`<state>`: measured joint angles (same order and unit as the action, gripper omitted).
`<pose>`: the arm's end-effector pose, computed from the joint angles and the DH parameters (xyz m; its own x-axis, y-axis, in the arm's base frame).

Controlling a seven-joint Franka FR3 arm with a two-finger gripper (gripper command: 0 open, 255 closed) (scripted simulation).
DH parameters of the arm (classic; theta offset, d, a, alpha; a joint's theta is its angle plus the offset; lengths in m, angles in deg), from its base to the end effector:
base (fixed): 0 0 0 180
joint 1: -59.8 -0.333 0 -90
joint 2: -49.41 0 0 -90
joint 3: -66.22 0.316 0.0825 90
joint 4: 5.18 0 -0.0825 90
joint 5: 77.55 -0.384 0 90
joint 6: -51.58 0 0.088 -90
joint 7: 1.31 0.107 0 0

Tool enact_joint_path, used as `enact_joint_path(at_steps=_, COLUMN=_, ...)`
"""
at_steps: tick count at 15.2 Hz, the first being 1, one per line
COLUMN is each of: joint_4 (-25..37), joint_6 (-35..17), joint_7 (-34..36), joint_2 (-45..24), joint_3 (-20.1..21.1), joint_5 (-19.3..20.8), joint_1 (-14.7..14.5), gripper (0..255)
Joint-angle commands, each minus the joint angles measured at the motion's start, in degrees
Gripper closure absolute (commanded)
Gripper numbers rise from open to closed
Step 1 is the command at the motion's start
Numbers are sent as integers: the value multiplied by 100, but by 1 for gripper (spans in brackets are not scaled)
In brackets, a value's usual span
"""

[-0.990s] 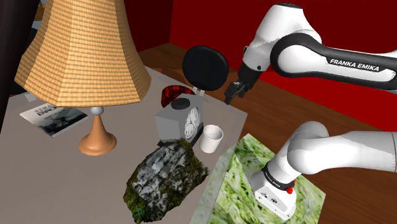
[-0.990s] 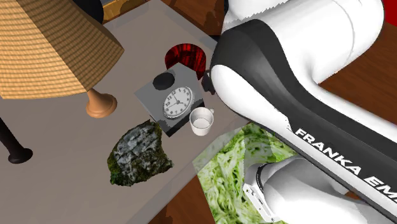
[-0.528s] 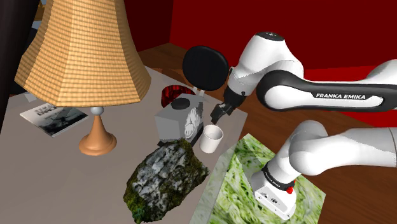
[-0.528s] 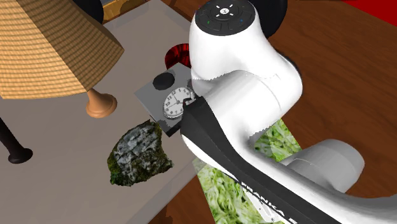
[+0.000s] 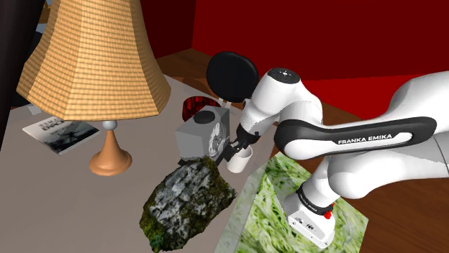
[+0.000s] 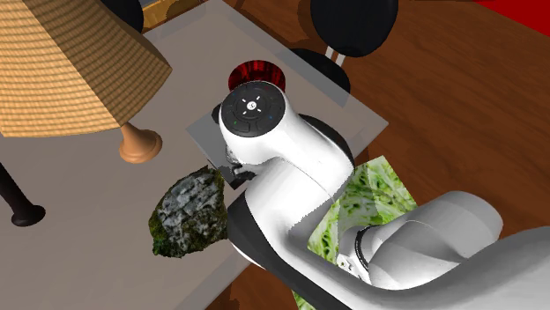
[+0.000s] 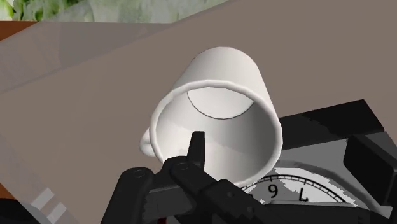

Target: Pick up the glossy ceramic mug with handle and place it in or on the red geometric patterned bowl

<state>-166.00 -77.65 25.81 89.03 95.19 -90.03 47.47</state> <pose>0.2642 0.2148 0.3813 0.9879 0.0320 0.1517 0.0212 -0.9972 0.0718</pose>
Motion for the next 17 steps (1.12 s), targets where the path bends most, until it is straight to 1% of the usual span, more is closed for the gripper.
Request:
enact_joint_path(at_steps=1, joint_4=-77, joint_6=-240, joint_7=34, joint_2=-153, joint_3=79, joint_5=-10, joint_1=25, gripper=0)
enact_joint_path(at_steps=6, joint_4=-241, joint_6=-745, joint_7=72, joint_2=-495, joint_3=210, joint_5=1, joint_1=119, gripper=0)
enact_joint_path(at_steps=13, joint_4=-241, joint_6=-743, joint_7=71, joint_2=-494, joint_3=209, joint_5=2, joint_1=119, gripper=0)
enact_joint_path(at_steps=14, joint_4=-241, joint_6=-743, joint_7=71, joint_2=-494, joint_3=209, joint_5=2, joint_1=119, gripper=255)
enact_joint_path(at_steps=17, joint_4=-241, joint_6=-743, joint_7=71, joint_2=-494, joint_3=209, joint_5=2, joint_1=119, gripper=255)
